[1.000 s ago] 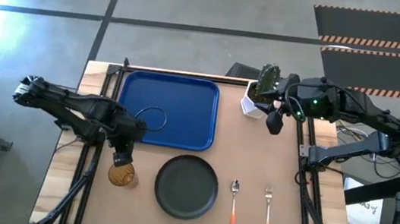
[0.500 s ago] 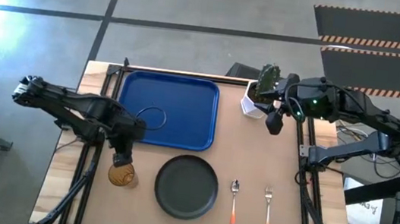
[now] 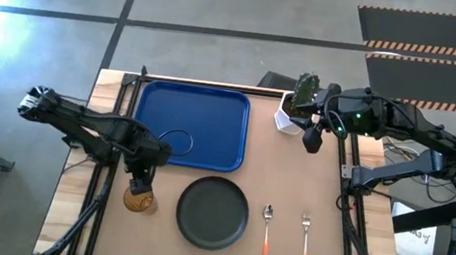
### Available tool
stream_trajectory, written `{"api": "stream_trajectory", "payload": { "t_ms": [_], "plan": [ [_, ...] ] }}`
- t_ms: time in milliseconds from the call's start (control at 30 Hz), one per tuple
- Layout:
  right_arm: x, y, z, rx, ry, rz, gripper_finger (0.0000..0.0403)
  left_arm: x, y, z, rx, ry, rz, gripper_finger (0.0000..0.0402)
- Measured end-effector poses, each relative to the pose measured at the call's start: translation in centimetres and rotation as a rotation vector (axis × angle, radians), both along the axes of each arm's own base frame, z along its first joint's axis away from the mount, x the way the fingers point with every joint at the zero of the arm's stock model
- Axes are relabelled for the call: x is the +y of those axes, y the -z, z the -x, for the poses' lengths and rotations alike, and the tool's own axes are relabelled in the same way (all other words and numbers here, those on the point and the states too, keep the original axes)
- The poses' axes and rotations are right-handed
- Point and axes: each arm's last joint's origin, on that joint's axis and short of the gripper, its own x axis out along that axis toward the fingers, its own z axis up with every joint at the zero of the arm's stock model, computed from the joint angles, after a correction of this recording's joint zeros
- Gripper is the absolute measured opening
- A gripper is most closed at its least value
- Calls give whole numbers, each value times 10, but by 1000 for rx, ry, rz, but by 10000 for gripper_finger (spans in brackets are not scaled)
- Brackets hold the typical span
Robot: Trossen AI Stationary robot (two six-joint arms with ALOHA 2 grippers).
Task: Pick and place plate/cup/fork/spoon on tray
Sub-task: Put the brown cup on the top left of the blue serving tray
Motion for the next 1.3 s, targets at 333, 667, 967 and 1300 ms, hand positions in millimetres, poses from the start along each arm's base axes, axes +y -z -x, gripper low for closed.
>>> {"api": "stream_trajectory", "payload": {
  "t_ms": [333,667,967,1300],
  "plan": [
    [0,0,0,3,-6,9,187,-8,21,-9,114,34,-35,157],
    [0,0,0,4,-7,12,187,-10,43,-19,191,69,-119,42],
    [0,0,0,5,2,18,187,-7,9,-32,0,73,-293,2],
    [0,0,0,2,13,16,187,27,-74,-3,-168,-243,-768,1]
  ]
}}
